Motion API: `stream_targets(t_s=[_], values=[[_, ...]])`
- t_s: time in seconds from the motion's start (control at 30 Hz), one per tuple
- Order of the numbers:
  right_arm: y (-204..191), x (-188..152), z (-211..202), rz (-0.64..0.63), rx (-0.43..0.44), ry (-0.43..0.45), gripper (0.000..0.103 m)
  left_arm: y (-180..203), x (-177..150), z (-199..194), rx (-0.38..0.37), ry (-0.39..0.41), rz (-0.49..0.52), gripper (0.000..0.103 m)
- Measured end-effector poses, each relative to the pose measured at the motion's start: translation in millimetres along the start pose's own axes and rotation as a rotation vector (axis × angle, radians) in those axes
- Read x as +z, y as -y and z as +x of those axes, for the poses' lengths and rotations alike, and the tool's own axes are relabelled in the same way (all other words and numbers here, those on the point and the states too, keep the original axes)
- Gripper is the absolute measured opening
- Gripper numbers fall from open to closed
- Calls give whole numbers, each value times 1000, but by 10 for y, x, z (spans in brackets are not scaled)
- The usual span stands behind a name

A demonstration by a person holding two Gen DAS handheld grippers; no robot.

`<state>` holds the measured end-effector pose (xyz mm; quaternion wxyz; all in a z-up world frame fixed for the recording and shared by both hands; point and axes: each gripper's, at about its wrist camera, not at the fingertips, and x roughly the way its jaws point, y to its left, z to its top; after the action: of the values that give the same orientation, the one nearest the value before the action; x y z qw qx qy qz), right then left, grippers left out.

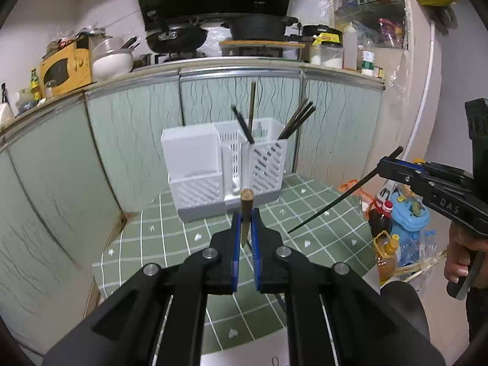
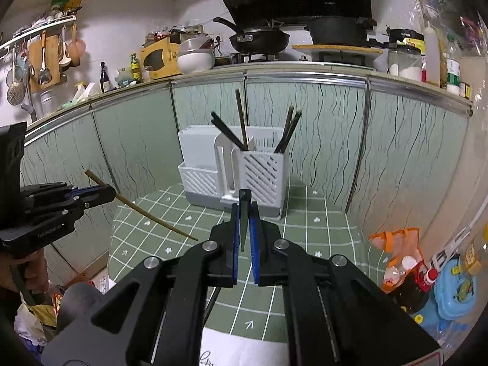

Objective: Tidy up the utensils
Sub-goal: 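Lift both held chopsticks and carry them toward the white holder, then lower both chopsticks into the holder slots and open both grippers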

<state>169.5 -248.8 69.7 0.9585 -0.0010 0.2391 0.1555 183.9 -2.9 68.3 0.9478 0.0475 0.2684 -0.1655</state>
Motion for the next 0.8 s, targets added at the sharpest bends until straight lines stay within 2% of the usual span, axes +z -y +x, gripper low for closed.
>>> stream_targets(t_s=[0.5, 0.8], values=[[189, 699, -165, -16, 25, 40, 6, 61, 684, 5, -116, 60, 20, 8], [329, 1122, -200, -10, 30, 64, 6, 103, 1162, 85, -141, 90, 28, 8]])
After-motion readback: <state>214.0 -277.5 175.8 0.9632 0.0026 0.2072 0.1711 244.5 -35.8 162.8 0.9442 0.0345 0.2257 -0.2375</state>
